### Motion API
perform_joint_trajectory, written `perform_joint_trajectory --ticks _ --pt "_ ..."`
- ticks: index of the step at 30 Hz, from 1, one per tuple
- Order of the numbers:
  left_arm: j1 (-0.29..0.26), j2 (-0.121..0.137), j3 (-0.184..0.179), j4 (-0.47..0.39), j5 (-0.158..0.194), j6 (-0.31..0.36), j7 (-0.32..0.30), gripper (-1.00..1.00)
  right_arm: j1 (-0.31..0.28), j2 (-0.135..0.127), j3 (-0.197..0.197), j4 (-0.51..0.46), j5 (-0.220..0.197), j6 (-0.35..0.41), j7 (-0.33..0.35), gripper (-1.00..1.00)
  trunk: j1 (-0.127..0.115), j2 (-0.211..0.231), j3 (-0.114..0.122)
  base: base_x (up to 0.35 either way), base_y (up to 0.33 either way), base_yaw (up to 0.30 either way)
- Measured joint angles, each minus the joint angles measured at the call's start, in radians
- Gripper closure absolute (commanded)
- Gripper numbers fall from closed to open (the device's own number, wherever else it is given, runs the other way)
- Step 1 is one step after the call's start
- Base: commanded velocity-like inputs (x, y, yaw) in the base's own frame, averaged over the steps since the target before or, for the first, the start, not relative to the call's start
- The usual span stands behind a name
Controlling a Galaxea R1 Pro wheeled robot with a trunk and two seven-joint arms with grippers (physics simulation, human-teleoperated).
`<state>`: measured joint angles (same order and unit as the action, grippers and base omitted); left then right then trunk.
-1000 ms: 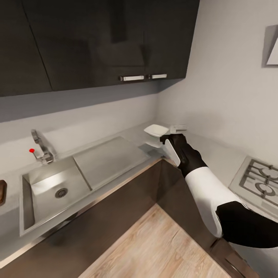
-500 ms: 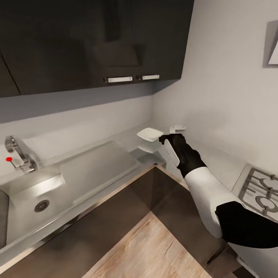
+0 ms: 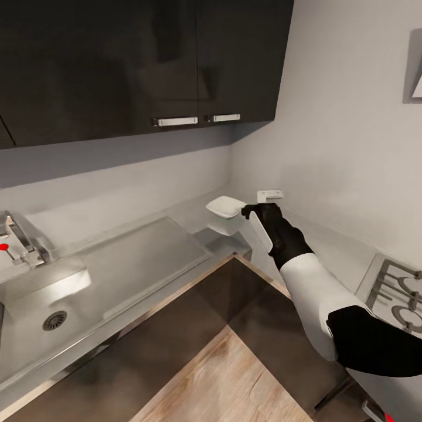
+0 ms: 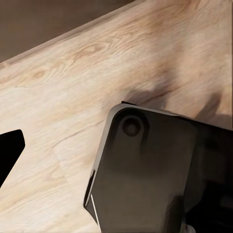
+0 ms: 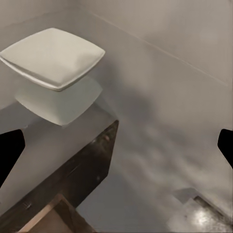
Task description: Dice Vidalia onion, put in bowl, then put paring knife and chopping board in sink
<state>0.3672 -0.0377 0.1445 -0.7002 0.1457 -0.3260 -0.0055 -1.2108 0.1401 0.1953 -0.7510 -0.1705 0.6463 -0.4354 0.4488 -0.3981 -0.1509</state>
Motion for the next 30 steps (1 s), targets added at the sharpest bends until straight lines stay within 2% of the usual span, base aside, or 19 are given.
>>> perform_joint_trajectory --ticks 9,13,18,22,27,30 --pt "0.000 0.000 -0.002 -0.003 -0.001 -0.002 0.000 -1.00 0.000 0.000 0.000 0.000 0.000 -0.001 0.000 -1.00 0.000 0.000 0.000 0.300 -0.110 0.000" --pt "0.000 -0.003 -0.010 -0.095 -0.002 -0.003 0.000 -1.00 0.000 0.001 0.000 0.001 -0.001 -0.001 0.000 -1.00 0.000 0.000 0.000 0.220 -0.063 0.000" --pt "0.001 -0.010 -0.042 -0.236 -0.003 -0.003 0.004 -1.00 0.000 0.000 0.000 0.001 -0.001 -0.002 0.000 -1.00 0.000 0.000 0.000 0.086 -0.013 0.000" --pt "0.009 -0.012 -0.058 -0.286 -0.004 -0.003 0.005 -1.00 0.000 -0.001 0.000 0.001 0.000 -0.002 0.000 -1.00 0.000 0.000 0.000 0.018 -0.003 0.000" --pt "0.050 -0.011 -0.063 -0.292 -0.005 -0.003 0.004 -1.00 0.000 -0.001 0.000 0.001 0.000 -0.002 0.000 -1.00 0.000 0.000 0.000 0.004 -0.001 0.000" --pt "0.060 -0.011 -0.063 -0.268 -0.006 -0.003 0.004 -1.00 0.000 -0.001 0.000 0.001 0.000 -0.002 0.000 -1.00 0.000 0.000 0.000 0.000 0.000 0.000"
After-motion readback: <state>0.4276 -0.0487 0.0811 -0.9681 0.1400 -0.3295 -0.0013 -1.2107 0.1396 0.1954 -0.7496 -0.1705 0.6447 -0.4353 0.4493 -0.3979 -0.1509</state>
